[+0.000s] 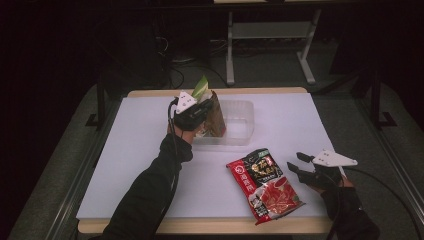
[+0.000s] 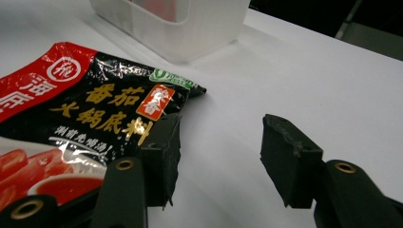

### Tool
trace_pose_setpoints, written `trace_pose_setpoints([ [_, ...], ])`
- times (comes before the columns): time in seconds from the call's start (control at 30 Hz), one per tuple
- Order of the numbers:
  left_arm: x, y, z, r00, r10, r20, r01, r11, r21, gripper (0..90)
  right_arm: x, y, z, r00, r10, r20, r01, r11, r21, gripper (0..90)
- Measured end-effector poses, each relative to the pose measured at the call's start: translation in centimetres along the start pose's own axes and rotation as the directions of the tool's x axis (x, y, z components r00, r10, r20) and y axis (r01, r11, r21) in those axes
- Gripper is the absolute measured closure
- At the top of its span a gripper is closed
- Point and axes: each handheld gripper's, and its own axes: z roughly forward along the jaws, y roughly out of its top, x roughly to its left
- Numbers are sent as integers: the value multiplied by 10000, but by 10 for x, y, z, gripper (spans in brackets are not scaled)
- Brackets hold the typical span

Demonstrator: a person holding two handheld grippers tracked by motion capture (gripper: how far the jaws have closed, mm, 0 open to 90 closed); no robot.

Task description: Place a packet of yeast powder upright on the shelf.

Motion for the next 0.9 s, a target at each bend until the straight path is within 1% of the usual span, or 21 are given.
trace_pose_setpoints([
  [0.1,0,-1,-2,9998,160,94,-160,9999,9,801,1,-1,-3,10000,14,47,-14,10000,-7,465],
  [0.13,-1,-1,-2,9998,214,60,-214,9998,22,800,1,-2,-5,9999,12,100,-12,10000,11,458],
  [0.2,-2,0,-3,9993,332,181,-333,9994,56,788,2,-3,-7,9998,29,174,-30,10000,58,458],
  [0.27,-4,1,-4,9989,420,215,-423,9990,118,767,2,-4,-9,9997,62,222,-64,9999,88,460],
  [0.33,-5,2,-6,9982,529,283,-534,9985,154,767,2,-5,-10,9997,96,216,-98,9999,104,467],
  [0.43,-4,4,-9,9976,604,333,-613,9977,283,722,3,-6,-12,9999,43,161,-45,9999,124,480],
  [0.5,-4,5,-13,9968,671,431,-684,9972,290,682,4,-6,-13,9998,70,167,-72,9999,143,479],
  [0.67,-4,5,-23,9946,767,693,-786,9966,250,638,5,-6,-15,9999,102,104,-103,9999,104,479],
  [0.73,-5,4,-27,9927,950,745,-974,9948,305,621,5,-6,-15,9999,136,67,-137,9998,144,481],
  [0.77,-5,4,-29,9926,954,753,-980,9947,319,607,6,-6,-15,9999,128,49,-129,9998,163,485],
  [0.83,-6,2,-34,9912,942,924,-974,9948,304,599,6,-6,-15,10000,89,-15,-89,9998,196,499],
  [0.9,-9,0,-40,9883,1015,1139,-1061,9938,347,567,7,-6,-15,9999,81,-99,-79,9996,262,512],
])
